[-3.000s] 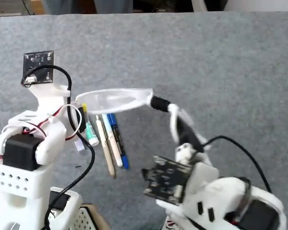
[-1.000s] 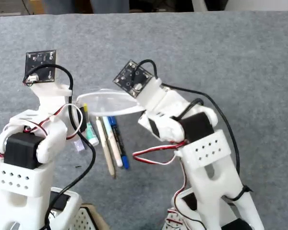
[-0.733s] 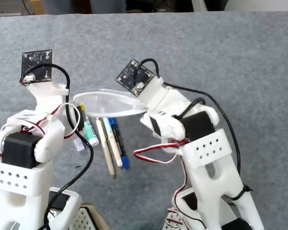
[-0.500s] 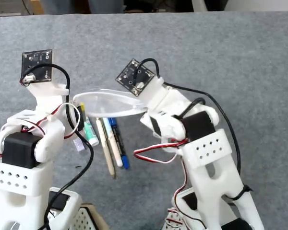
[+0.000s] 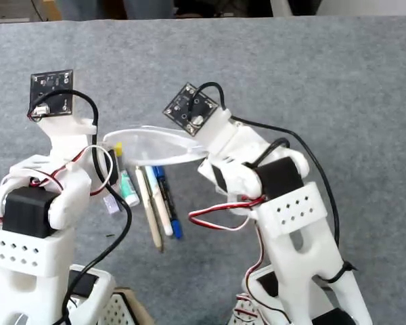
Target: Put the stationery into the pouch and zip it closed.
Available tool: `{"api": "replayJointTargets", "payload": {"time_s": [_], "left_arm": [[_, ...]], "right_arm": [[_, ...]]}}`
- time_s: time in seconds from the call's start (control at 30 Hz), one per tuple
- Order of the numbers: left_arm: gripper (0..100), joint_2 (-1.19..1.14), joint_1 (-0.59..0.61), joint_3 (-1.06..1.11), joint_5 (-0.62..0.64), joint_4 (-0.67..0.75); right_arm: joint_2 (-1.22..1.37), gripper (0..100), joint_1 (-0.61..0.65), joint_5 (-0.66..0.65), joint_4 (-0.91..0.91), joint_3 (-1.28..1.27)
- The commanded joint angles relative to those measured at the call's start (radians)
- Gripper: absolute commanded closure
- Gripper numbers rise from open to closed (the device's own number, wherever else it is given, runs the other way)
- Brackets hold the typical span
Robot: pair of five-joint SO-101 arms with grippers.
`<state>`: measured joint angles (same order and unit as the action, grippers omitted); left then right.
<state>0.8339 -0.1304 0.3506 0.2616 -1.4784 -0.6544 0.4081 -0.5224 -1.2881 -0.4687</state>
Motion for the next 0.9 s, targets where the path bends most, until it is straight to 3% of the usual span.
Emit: {"api": "replayJointTargets", "payload": {"time_s": [0.0,0.3,0.87], "left_arm": [[72,0.000,0.001,-0.024,0.014,0.021],[83,-0.008,0.002,-0.024,0.014,0.028],[83,-0.009,0.004,0.159,0.005,0.229]], "right_arm": [[-0.004,98.6,-0.002,-0.005,0.012,0.054],[-0.004,98.6,-0.002,-0.003,-0.032,0.122],[-0.004,98.6,0.000,0.000,-0.068,0.143]]}}
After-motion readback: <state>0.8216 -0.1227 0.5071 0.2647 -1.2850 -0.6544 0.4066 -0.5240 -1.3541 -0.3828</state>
